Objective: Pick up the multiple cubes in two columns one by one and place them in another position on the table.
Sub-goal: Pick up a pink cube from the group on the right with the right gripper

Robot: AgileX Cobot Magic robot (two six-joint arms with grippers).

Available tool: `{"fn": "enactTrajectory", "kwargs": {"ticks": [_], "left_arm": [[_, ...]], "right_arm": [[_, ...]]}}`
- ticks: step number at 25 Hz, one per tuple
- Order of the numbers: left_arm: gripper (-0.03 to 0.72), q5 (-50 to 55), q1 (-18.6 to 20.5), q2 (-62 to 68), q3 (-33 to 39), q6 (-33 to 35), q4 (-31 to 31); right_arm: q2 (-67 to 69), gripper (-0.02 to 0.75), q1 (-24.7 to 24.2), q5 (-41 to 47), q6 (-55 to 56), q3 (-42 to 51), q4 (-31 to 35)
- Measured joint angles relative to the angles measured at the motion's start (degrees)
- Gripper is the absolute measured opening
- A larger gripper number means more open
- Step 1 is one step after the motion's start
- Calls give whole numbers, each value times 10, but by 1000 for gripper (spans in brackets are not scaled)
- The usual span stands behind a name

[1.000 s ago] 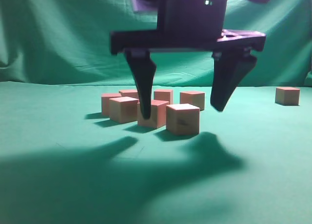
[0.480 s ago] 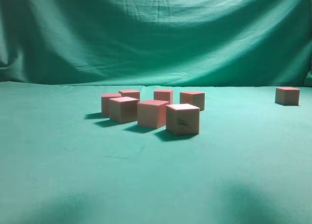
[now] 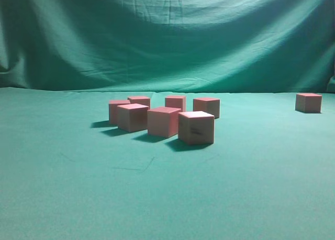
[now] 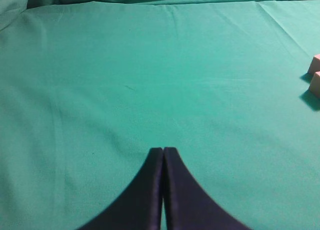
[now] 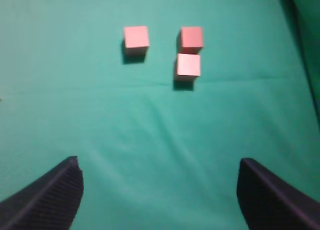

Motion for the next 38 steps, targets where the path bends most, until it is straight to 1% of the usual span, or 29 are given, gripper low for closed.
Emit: {"fn": "enactTrajectory", "kwargs": {"ticks": [3, 7, 9, 11, 13, 14, 15, 16, 17, 18, 22, 23, 24, 31, 33, 35, 36, 37, 38], "left_arm": [[0, 0, 0, 0, 0, 0, 0], [0, 0, 0, 0, 0, 0, 0], [0, 0, 0, 0, 0, 0, 0], [0, 0, 0, 0, 0, 0, 0], [0, 0, 0, 0, 0, 0, 0], [0, 0, 0, 0, 0, 0, 0], [0, 0, 0, 0, 0, 0, 0], [0, 0, 0, 0, 0, 0, 0], [0, 0, 0, 0, 0, 0, 0], [0, 0, 0, 0, 0, 0, 0], [0, 0, 0, 0, 0, 0, 0], [0, 0, 0, 0, 0, 0, 0], [0, 0, 0, 0, 0, 0, 0], [0, 0, 0, 0, 0, 0, 0], [0, 0, 0, 0, 0, 0, 0], [0, 0, 0, 0, 0, 0, 0], [0, 0, 0, 0, 0, 0, 0], [0, 0, 0, 0, 0, 0, 0], [0, 0, 0, 0, 0, 0, 0]], "right_arm": [[21, 613, -77, -9, -40, 0, 29], [77, 613, -166, -53, -82, 0, 71], [126, 613, -198, -71, -106, -5, 89], [172, 613, -213, -78, -128, -21, 98], [228, 613, -218, -85, -145, -51, 99], [228, 613, -218, -85, -145, -51, 99], [256, 613, -218, -87, -149, -67, 99], [302, 613, -218, -90, -157, -106, 106], [326, 613, -218, -91, -161, -122, 113], [326, 613, -218, -91, -161, -122, 113], [412, 613, -218, -88, -180, -189, 122], [423, 567, -218, -87, -183, -196, 122], [433, 553, -218, -87, -185, -200, 122], [450, 559, -218, -114, -191, -206, 123], [452, 473, -218, -116, -193, -206, 123], [454, 365, -218, -116, -195, -206, 123], [455, 299, -218, -116, -195, -206, 123], [455, 258, -218, -115, -195, -206, 123], [455, 263, -218, -112, -195, -207, 123]]}}
